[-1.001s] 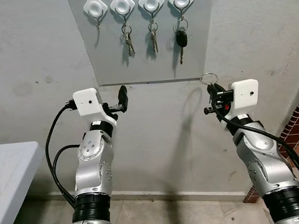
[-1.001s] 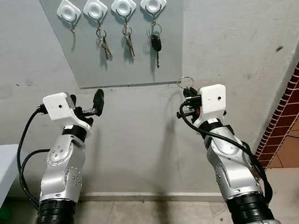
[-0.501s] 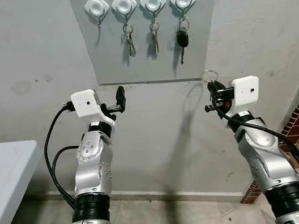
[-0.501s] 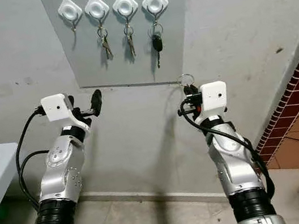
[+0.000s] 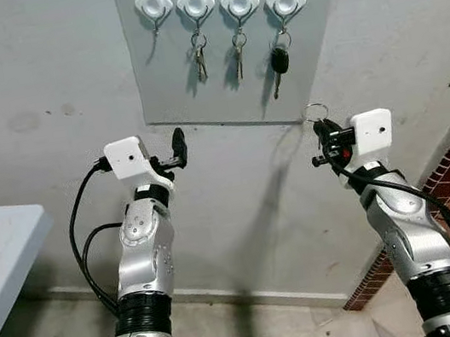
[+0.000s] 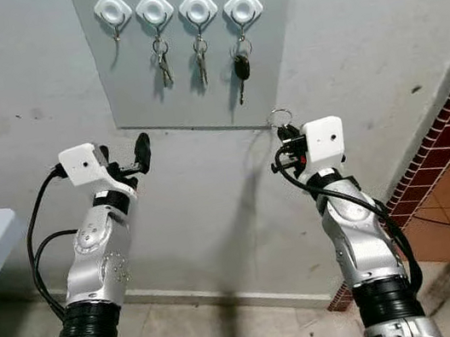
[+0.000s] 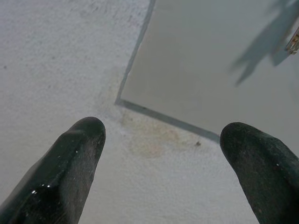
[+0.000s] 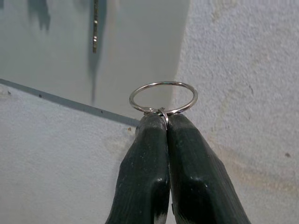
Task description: Hang keys on a hook
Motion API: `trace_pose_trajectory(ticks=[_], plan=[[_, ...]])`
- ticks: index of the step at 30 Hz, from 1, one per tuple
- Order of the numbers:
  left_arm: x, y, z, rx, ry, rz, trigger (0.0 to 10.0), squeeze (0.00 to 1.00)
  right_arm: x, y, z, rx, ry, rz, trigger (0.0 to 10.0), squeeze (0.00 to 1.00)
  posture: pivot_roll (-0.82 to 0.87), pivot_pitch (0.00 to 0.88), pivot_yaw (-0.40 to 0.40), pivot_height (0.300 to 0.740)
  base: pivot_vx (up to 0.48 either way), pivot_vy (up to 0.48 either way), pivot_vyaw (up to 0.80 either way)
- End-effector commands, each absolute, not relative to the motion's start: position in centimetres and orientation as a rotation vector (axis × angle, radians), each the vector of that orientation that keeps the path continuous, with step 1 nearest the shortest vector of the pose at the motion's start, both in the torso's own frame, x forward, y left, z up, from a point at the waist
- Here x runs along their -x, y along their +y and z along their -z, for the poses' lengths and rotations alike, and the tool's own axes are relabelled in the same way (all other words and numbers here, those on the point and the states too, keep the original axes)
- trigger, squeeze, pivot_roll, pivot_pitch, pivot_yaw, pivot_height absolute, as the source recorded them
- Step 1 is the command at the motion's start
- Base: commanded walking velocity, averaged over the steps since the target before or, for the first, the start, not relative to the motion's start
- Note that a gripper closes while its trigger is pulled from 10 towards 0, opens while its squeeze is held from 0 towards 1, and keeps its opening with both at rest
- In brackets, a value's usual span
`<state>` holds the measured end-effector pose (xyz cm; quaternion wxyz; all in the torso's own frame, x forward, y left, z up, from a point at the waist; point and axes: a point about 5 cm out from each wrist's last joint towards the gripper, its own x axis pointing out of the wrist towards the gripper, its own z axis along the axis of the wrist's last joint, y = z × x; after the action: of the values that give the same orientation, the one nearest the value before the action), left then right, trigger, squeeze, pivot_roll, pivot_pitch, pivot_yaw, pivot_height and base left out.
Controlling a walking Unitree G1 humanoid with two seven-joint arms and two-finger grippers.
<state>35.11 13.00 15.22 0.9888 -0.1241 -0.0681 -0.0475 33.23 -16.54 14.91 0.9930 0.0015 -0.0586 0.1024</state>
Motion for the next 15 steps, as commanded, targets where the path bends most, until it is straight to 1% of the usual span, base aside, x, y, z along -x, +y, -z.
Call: trace_pose_trajectory(ticks=[1,6,15], plan=[[-34.97,12.95,-14.84,0.253,-0.130,0.079,10.0,0.00,-33.56,-16.80,-15.80,0.013,-0.134,-0.216,10.0,0.00,-0.07,0.000,-0.125,0.740,0.000,0.000,0.00],[-34.91,13.12,-14.74,0.254,-0.130,0.073,10.0,0.00,-33.66,-16.72,-15.85,0.016,-0.133,-0.223,10.0,0.00,-0.06,0.000,-0.124,0.740,0.000,0.000,0.00],[-35.14,13.82,-15.23,0.221,-0.136,0.085,10.0,0.00,-33.76,-16.32,-15.61,-0.003,-0.137,-0.215,10.0,0.00,-0.04,0.000,-0.080,0.740,0.000,0.000,0.00]])
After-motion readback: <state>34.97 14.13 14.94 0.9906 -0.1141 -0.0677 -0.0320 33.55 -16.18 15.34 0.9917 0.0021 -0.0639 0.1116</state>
